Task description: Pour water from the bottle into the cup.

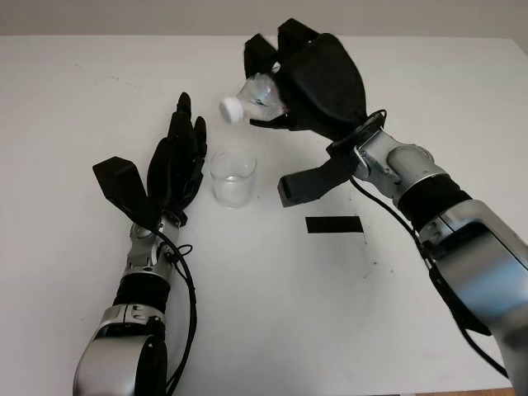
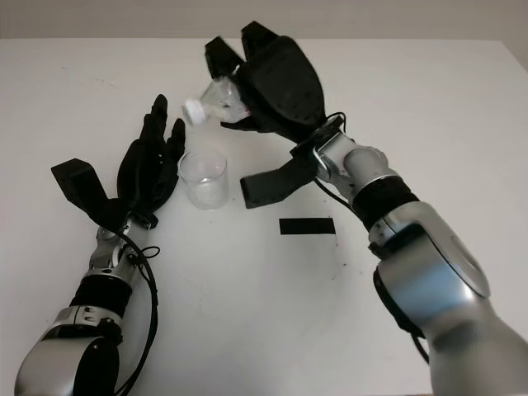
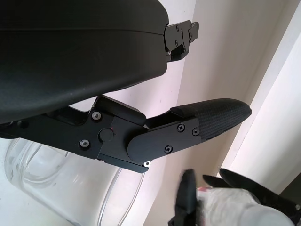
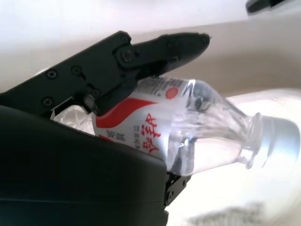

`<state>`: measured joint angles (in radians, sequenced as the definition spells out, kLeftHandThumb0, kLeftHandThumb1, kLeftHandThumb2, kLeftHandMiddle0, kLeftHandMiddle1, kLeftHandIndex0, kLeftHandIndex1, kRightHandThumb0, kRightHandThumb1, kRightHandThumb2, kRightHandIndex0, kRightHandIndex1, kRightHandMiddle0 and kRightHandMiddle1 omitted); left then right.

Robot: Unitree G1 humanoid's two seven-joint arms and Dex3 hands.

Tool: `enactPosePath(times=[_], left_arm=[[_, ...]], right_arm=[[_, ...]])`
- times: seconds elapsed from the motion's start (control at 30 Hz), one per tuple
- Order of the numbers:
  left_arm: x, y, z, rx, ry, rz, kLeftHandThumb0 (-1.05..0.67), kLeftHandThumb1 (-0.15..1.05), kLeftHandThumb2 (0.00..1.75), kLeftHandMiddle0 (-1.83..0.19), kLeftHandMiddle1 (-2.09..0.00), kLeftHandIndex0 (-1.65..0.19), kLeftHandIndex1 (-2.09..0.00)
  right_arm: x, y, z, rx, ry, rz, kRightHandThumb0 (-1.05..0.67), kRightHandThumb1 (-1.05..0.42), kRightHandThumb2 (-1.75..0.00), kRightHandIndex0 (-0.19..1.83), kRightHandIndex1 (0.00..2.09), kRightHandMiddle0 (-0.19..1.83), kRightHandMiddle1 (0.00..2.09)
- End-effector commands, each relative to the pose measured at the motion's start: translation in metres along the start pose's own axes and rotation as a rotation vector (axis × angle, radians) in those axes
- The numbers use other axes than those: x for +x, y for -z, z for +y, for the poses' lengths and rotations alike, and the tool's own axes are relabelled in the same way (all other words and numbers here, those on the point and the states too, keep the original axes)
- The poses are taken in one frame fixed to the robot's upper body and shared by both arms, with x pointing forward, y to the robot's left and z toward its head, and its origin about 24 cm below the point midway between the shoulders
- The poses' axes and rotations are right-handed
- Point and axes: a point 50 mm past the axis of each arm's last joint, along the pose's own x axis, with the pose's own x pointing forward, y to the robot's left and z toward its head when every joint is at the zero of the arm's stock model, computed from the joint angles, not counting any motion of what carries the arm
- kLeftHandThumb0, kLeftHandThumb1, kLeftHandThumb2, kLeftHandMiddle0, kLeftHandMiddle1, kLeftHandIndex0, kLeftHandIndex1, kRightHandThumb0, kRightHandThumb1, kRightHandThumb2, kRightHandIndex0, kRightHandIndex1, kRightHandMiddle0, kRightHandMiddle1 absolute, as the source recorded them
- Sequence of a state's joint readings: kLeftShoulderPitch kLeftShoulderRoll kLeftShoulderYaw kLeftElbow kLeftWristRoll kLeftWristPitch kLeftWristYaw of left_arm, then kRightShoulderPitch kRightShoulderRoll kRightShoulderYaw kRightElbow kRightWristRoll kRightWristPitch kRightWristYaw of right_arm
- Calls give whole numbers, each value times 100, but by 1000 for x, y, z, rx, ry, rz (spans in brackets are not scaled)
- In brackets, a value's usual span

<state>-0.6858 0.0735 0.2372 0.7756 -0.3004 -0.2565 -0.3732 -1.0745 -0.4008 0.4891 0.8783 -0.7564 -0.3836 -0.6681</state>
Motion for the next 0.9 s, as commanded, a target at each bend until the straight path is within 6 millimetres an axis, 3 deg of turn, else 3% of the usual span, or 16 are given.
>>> enactPosePath(times=[0.0,0.27,0.6,0.87], left_arm=[[-11,15,3,-13,-15,52,-87,105,73,19,0,19,0],[-11,15,4,-12,-11,59,-88,105,73,19,0,19,0],[-12,14,6,-15,3,66,-89,105,72,19,0,19,0],[-4,4,10,0,2,46,-86,105,72,19,0,19,0]], right_arm=[[0,2,-8,120,31,77,-51,-105,-43,147,209,107,209],[-16,9,-24,575,21,332,-46,-105,-46,148,209,112,209],[-55,5,-43,929,79,558,-45,-105,-47,128,209,101,209],[-86,-4,-45,1086,108,668,-45,-105,-47,139,209,107,209]])
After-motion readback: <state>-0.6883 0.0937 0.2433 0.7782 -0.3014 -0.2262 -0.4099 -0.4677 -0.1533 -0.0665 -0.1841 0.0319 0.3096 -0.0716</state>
